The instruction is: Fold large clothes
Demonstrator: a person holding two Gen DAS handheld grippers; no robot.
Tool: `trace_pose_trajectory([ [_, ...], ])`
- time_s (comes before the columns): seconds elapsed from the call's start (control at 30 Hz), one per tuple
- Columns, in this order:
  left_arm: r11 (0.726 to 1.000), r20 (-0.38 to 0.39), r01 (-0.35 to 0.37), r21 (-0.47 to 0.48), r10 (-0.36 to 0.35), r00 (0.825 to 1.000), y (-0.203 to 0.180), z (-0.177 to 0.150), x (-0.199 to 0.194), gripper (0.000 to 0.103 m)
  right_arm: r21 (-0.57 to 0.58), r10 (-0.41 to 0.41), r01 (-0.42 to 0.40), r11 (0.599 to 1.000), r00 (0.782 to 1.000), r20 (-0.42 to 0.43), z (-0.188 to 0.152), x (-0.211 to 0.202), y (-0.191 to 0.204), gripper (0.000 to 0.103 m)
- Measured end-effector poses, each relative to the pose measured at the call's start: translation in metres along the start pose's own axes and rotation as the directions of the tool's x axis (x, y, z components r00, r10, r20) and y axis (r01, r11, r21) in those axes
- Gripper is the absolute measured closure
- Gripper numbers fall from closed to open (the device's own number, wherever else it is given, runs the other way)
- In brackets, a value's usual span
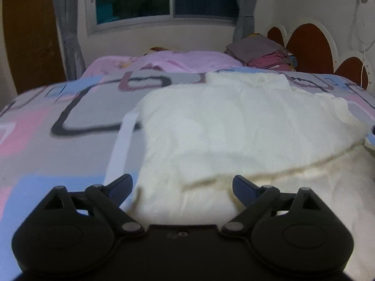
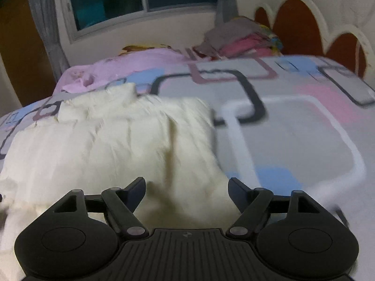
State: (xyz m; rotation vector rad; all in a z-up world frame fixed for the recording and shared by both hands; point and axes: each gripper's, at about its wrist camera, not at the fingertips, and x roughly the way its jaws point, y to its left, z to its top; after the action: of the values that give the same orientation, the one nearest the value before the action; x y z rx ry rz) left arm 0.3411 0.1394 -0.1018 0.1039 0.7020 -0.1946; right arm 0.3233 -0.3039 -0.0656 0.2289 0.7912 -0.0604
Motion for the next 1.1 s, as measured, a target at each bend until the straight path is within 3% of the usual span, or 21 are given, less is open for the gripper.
trace_pose_trajectory([
  [0.27, 0.989, -0.084, 0.003, -0.145, -0.016, 0.996, 0.028, -0.055, -0.066, 0.024, 0.178, 0.057, -0.043, 0.983, 0.995, -0.079, -0.067, -0.058, -0.06, 0.027],
  [0.4, 0.985, -0.131, -0.051, -0.166, 0.029, 0.991, 0.021, -0.08, -0.091, 0.03, 0.236, 0.1, -0.077, 0.969, 0.991, -0.089, -0.091, -0.076, -0.079, 0.027],
  [0.73, 0.971, -0.145, -0.029, -0.235, -0.006, 0.989, -0.003, -0.126, -0.144, 0.032, 0.339, 0.257, -0.205, 0.918, 0.959, -0.116, -0.152, -0.113, -0.109, 0.027],
  [0.9, 0.921, -0.141, 0.041, -0.387, -0.103, 0.985, 0.006, -0.149, -0.157, 0.043, 0.395, 0.355, -0.286, 0.873, 0.928, -0.114, -0.168, -0.123, -0.11, 0.027],
  [1.1, 0.862, -0.106, 0.144, -0.487, -0.222, 0.969, 0.015, -0.148, -0.142, 0.047, 0.483, 0.468, -0.375, 0.791, 0.88, -0.082, -0.166, -0.108, -0.109, 0.027],
])
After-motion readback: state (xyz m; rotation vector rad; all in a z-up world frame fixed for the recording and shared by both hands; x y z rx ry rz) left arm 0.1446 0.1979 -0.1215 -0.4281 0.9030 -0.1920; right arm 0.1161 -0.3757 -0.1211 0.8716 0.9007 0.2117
